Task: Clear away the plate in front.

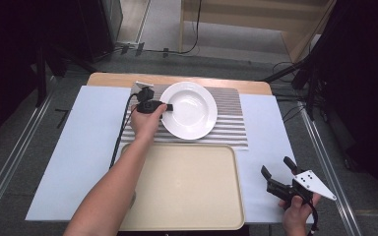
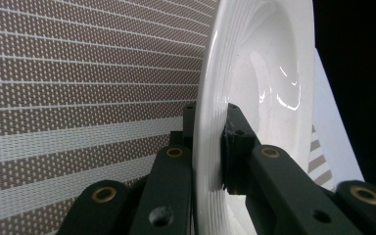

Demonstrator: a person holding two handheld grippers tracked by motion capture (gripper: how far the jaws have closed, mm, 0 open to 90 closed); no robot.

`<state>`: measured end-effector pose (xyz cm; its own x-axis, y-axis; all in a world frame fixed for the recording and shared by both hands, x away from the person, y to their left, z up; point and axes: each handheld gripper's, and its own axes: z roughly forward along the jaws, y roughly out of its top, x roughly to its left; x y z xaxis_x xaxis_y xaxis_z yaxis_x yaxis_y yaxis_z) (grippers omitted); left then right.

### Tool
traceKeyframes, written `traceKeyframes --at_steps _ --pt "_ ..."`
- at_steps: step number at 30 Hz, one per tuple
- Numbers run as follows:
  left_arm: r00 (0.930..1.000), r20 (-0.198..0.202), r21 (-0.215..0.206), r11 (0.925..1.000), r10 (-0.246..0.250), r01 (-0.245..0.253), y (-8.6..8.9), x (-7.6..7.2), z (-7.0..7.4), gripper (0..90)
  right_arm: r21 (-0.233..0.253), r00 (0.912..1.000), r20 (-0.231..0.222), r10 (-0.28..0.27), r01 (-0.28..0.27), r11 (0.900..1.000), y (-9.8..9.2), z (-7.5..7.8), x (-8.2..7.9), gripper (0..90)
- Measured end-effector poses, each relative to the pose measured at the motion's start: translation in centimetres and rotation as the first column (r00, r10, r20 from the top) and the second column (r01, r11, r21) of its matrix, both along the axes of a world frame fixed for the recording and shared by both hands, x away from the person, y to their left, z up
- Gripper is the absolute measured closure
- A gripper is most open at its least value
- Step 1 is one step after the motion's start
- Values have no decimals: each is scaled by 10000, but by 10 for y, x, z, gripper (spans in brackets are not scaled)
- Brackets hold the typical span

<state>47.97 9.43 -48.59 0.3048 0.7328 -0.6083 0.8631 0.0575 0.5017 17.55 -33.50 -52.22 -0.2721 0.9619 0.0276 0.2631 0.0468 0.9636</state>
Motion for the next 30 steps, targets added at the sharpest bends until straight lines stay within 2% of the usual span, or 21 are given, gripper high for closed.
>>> traceKeyframes --at_steps 2,8,17,21,30 --pt "9999 154 -107 9999 -17 19 4 -2 4 818 -6 10000 -28 10 -10 10000 1 0 0 135" --pt "9995 295 -342 9994 -89 99 15 -5 8 817 -3 10000 -33 -7 7 10000 1 0 0 135" --pt "9990 272 -725 9967 -344 363 31 -12 15 817 -47 10000 -29 -23 23 10000 1 0 0 135" --pt "9980 446 -588 9972 -441 466 35 -16 21 816 -63 10000 -18 -23 23 10000 2 0 0 135" --pt "9953 534 -742 9936 -810 849 44 -25 26 816 -72 10000 2 -35 35 10000 2 0 0 135"
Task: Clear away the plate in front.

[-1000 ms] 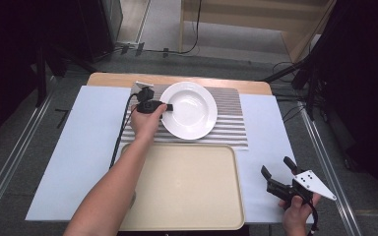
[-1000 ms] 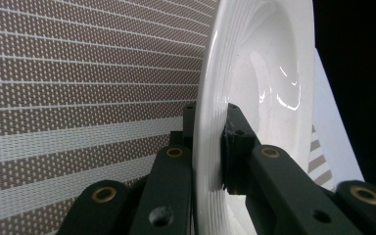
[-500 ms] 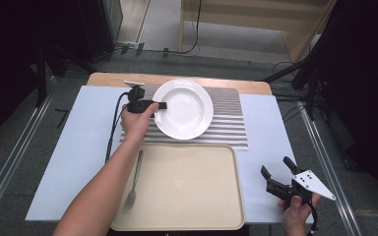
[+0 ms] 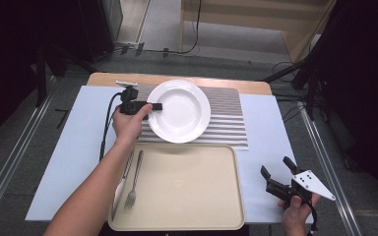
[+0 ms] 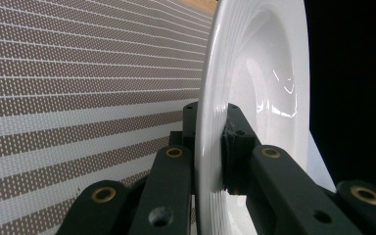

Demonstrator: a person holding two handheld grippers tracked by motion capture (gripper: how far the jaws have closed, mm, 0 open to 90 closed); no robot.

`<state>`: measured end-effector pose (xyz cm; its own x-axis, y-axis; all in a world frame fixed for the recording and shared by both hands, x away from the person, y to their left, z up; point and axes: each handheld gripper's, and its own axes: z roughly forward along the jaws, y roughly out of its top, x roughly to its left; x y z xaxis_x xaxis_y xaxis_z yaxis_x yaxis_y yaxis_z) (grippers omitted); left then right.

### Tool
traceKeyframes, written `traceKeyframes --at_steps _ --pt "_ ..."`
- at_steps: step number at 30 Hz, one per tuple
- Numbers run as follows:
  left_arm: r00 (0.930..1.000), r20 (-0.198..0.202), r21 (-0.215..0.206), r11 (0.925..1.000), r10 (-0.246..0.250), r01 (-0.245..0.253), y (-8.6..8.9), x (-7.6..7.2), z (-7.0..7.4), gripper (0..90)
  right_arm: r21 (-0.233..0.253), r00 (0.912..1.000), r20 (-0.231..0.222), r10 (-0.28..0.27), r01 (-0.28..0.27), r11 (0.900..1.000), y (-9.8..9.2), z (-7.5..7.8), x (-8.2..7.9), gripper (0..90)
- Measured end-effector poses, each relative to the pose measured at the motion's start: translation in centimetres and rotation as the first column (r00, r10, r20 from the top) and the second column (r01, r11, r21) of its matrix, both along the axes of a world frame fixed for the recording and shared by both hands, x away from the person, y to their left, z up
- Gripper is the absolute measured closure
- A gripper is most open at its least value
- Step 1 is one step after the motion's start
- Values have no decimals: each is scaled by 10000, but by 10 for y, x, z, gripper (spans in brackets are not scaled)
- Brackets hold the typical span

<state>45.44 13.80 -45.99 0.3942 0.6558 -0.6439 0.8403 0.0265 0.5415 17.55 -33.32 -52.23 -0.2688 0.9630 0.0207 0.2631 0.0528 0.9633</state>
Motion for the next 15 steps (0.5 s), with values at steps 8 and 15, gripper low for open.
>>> traceKeyframes --at_steps 8,15 --pt "9997 55 -95 9997 -241 241 6 -10 4 815 -14 10000 -5 -27 27 10000 0 0 0 135" --pt "9989 92 -259 9986 -462 464 11 -21 8 814 -4 10000 -15 -56 56 10000 0 0 0 135"
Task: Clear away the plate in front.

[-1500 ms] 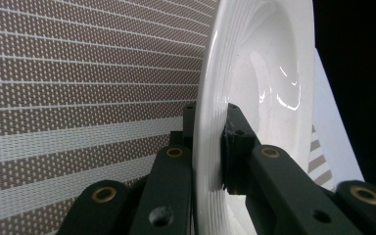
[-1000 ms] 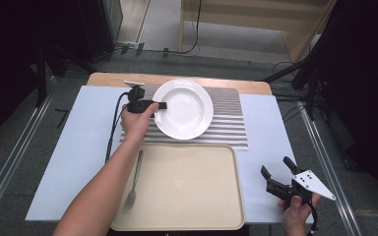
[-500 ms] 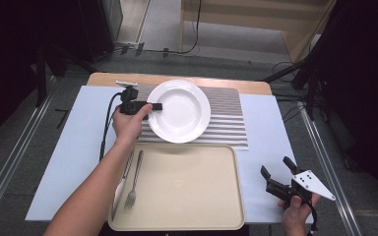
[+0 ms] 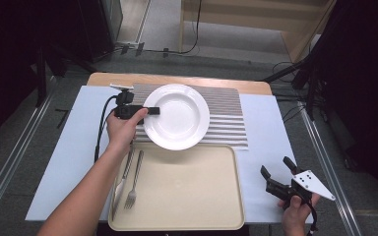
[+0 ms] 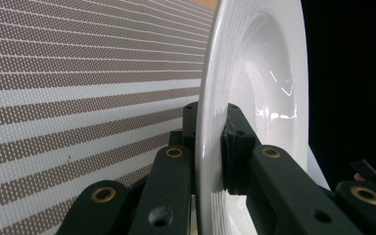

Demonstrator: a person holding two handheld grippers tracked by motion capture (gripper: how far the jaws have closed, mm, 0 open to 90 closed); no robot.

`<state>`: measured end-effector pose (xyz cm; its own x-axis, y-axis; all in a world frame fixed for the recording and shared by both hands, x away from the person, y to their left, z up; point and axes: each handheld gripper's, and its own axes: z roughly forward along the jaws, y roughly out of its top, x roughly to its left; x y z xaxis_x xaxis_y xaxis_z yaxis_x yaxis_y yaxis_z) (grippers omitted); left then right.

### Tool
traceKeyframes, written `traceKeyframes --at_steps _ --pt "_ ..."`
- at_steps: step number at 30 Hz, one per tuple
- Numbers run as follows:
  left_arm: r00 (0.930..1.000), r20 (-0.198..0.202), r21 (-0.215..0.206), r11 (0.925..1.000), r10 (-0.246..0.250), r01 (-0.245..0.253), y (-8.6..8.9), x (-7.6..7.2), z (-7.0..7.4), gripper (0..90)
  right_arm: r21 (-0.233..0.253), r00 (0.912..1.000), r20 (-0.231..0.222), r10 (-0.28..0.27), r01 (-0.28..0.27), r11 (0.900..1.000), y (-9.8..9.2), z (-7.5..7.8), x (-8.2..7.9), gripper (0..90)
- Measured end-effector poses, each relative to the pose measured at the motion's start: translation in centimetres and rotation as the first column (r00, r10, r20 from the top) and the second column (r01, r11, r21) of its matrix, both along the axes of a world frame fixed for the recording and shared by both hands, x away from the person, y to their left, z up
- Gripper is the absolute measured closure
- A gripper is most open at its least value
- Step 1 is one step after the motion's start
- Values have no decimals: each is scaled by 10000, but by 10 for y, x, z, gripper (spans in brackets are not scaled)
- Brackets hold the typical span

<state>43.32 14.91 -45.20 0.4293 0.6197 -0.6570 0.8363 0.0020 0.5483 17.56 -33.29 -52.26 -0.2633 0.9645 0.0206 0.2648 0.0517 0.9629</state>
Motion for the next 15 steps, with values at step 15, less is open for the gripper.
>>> traceKeyframes --at_steps 15 --pt "9983 104 -141 9983 -570 571 8 -27 3 811 0 10000 -3 45 -45 10000 0 0 0 136"
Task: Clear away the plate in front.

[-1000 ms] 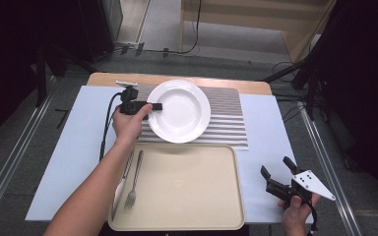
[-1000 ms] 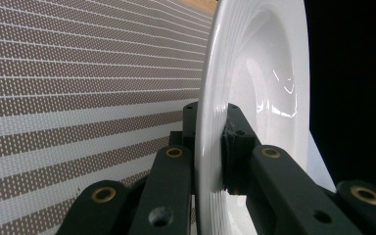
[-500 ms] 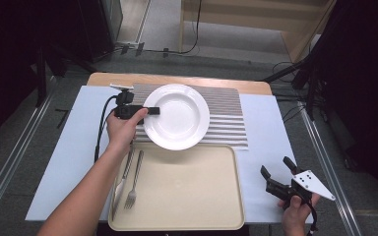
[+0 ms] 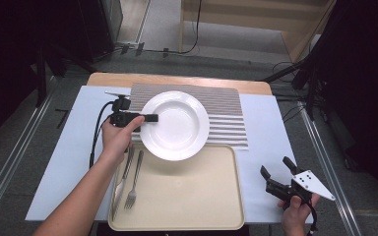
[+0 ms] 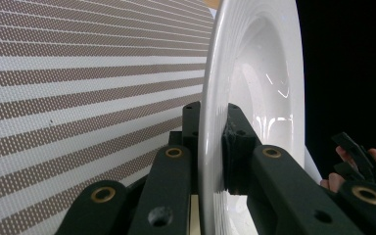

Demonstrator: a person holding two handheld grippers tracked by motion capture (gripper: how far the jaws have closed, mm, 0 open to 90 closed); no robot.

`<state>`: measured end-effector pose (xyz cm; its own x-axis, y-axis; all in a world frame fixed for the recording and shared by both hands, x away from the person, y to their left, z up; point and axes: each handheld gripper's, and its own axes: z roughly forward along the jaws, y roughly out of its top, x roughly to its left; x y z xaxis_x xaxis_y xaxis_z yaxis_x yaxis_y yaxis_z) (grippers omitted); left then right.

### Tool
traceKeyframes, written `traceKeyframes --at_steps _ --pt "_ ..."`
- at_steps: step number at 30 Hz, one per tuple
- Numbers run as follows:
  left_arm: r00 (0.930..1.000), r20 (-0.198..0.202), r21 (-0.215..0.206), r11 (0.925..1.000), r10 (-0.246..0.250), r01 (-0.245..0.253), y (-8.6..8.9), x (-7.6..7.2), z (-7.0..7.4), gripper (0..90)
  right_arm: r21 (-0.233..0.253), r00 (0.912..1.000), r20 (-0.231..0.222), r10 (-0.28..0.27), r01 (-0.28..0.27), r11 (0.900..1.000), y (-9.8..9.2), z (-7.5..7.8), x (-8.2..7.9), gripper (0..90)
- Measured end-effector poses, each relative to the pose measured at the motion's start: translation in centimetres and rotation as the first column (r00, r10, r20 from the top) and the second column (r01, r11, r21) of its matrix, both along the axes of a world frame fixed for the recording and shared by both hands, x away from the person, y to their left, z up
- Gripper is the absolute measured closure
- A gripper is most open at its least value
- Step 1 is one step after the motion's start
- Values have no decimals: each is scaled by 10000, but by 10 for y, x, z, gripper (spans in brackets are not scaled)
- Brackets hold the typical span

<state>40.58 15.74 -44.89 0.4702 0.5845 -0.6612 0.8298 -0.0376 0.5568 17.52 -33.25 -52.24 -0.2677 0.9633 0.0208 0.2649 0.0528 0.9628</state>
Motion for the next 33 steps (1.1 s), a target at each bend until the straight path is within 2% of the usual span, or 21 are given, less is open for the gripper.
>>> traceKeyframes --at_steps 8,13,21,26,33 --pt "9995 54 -2 9995 -302 302 2 -15 -1 812 2 10000 -10 2 -2 10000 0 0 0 135" --pt "9991 -10 -145 9990 -418 418 4 -24 -3 810 -32 10000 1 7 -7 10000 0 0 0 136" --pt "9944 -236 -311 9943 -1027 1020 3 -40 -6 809 -14 10000 5 -6 6 10000 1 0 0 135" --pt "9933 -98 -205 9932 -1148 1146 4 -51 -5 808 20 10000 -7 -78 78 10000 1 0 -1 135" --pt "9919 -290 -207 9922 -1238 1232 4 -64 -15 807 33 10000 61 -31 31 10000 1 0 -1 135"
